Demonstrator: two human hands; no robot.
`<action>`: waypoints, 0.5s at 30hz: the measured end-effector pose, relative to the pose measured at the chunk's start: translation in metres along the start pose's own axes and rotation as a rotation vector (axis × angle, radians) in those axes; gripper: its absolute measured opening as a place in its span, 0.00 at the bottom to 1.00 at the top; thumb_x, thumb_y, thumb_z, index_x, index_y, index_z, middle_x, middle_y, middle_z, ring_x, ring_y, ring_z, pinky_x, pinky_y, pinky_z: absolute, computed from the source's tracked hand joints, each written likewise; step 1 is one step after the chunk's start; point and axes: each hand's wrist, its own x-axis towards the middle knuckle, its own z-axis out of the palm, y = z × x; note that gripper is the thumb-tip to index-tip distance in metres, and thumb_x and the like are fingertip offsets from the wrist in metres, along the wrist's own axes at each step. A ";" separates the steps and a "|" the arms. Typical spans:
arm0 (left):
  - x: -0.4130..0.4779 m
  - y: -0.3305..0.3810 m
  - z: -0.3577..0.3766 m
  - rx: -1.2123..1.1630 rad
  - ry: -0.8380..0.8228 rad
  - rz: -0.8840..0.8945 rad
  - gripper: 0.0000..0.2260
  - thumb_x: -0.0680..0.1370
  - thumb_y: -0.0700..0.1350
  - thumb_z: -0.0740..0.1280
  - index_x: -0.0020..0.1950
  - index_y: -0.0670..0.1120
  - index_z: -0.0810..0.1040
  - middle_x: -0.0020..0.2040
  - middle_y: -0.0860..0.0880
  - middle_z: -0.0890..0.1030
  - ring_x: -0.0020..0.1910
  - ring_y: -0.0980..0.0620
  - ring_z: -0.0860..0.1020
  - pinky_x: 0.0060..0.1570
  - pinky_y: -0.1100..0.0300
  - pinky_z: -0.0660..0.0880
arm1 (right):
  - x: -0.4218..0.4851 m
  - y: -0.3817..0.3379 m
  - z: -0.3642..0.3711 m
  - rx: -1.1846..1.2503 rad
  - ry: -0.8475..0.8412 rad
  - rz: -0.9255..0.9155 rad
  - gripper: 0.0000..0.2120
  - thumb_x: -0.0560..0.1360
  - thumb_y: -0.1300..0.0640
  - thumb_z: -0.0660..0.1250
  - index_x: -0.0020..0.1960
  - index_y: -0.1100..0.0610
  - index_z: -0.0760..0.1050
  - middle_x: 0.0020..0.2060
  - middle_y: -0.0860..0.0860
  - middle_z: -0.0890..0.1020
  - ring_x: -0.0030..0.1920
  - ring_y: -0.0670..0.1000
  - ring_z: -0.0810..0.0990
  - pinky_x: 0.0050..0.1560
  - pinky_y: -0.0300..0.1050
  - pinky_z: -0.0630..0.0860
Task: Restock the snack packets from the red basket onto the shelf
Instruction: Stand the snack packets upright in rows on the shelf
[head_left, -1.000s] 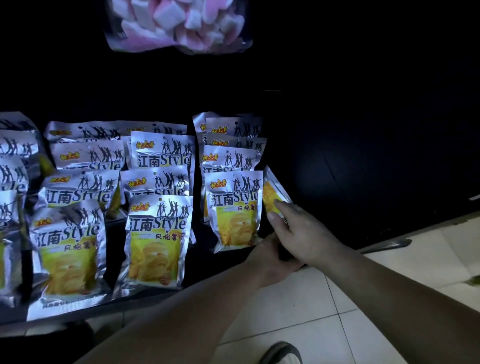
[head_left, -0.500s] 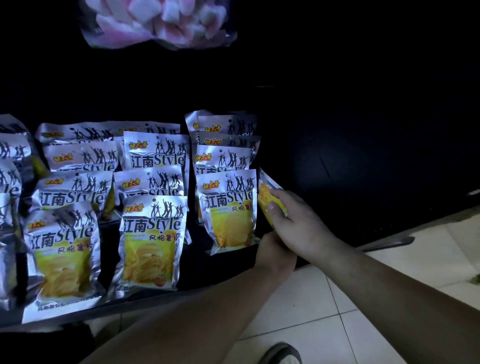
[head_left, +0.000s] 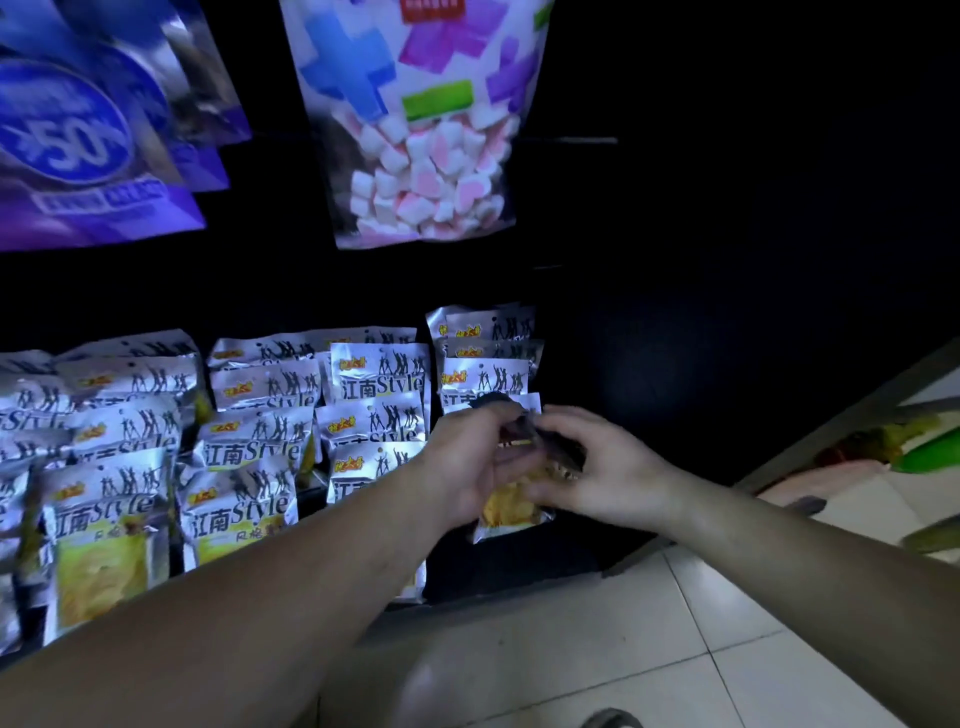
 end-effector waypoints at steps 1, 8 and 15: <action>-0.005 0.005 -0.004 -0.007 -0.043 -0.005 0.10 0.83 0.43 0.67 0.55 0.36 0.81 0.49 0.39 0.84 0.47 0.40 0.86 0.49 0.50 0.85 | -0.001 -0.002 0.003 0.010 0.077 -0.034 0.21 0.73 0.63 0.75 0.64 0.50 0.79 0.60 0.44 0.81 0.61 0.42 0.79 0.61 0.29 0.71; -0.009 -0.013 -0.045 0.467 0.148 0.361 0.08 0.78 0.40 0.72 0.43 0.46 0.74 0.44 0.47 0.81 0.46 0.51 0.80 0.42 0.62 0.76 | 0.009 -0.013 -0.015 0.153 0.060 0.030 0.20 0.76 0.72 0.62 0.50 0.46 0.76 0.43 0.49 0.84 0.38 0.47 0.78 0.38 0.44 0.73; 0.010 -0.040 -0.081 0.544 -0.011 0.262 0.13 0.74 0.32 0.73 0.42 0.49 0.77 0.40 0.48 0.78 0.36 0.51 0.75 0.36 0.59 0.74 | 0.037 -0.011 -0.008 0.137 0.137 -0.022 0.18 0.72 0.72 0.70 0.44 0.49 0.72 0.44 0.48 0.80 0.37 0.48 0.75 0.38 0.44 0.75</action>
